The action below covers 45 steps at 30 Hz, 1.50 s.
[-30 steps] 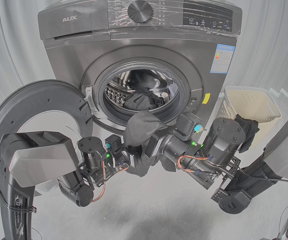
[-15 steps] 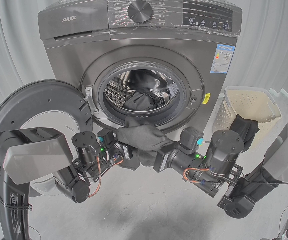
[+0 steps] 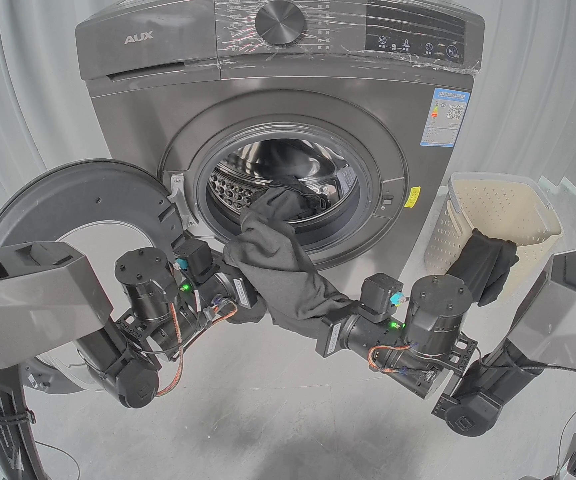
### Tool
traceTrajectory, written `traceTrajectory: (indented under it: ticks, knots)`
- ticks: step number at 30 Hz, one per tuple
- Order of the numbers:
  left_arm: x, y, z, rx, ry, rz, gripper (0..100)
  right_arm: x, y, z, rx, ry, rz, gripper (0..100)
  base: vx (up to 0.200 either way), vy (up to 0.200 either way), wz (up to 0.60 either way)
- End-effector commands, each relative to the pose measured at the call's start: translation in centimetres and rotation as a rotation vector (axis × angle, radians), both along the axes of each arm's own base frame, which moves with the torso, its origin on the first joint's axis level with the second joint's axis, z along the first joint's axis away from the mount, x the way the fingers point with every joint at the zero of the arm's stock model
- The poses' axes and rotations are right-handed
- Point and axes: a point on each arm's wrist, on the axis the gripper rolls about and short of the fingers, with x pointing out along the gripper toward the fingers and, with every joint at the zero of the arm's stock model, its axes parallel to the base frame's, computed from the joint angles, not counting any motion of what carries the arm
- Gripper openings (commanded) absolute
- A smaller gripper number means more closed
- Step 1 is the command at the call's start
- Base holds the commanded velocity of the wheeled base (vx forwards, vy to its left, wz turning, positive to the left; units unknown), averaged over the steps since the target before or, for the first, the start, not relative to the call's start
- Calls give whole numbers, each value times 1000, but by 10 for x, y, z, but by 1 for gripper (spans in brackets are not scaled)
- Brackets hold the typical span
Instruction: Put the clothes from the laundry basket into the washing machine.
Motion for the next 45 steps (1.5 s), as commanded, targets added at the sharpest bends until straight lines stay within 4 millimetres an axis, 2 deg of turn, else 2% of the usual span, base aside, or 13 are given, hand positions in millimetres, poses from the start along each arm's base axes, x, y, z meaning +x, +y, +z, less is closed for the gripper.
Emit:
traceTrajectory:
  ticks: [1, 6, 7, 12, 14, 15, 16, 21, 24, 30, 35, 38, 45]
  knots:
    - [-12, 0, 14, -13, -23, -18, 0, 5, -2, -6, -12, 12, -13, 0, 0, 0, 0]
    - [-15, -3, 14, -10, -20, -25, 0, 4, -2, -4, -5, 7, -16, 0, 0, 0, 0]
    - [-16, -3, 13, -9, -19, -25, 0, 4, -3, -4, -6, 8, -16, 100, 0, 0, 0]
    - [-18, -1, 14, -9, -17, -22, 0, -4, -6, -8, -28, 20, -5, 100, 0, 0, 0]
    - [-24, 3, 26, -21, -41, -17, 0, -18, -15, -13, -76, 39, 11, 100, 0, 0, 0]
    - [-24, 3, 26, -21, -41, -17, 0, -18, -15, -13, -76, 39, 11, 100, 0, 0, 0]
    - [-33, 8, 37, -33, -60, -21, 0, -35, -28, -20, -141, 74, 34, 100, 0, 0, 0]
    - [-57, 12, 51, -41, -78, -49, 0, -61, -52, -31, -205, 133, 108, 100, 0, 0, 0]
    - [-72, 17, 50, -22, -62, -60, 0, -71, -62, -31, -182, 113, 137, 100, 0, 0, 0]
    - [-101, 32, 51, -10, -37, -72, 0, -65, -79, -25, -137, 134, 59, 100, 0, 0, 0]
    - [-122, 40, 39, 24, 25, -97, 0, -52, -95, -15, -47, 148, -68, 100, 0, 0, 0]
    - [-124, 43, 36, 45, 31, -87, 0, -40, -111, -14, -39, 138, -158, 100, 0, 0, 0]
    - [-121, 52, 31, 59, 52, -44, 0, -32, -123, -15, -57, 134, -235, 100, 0, 0, 0]
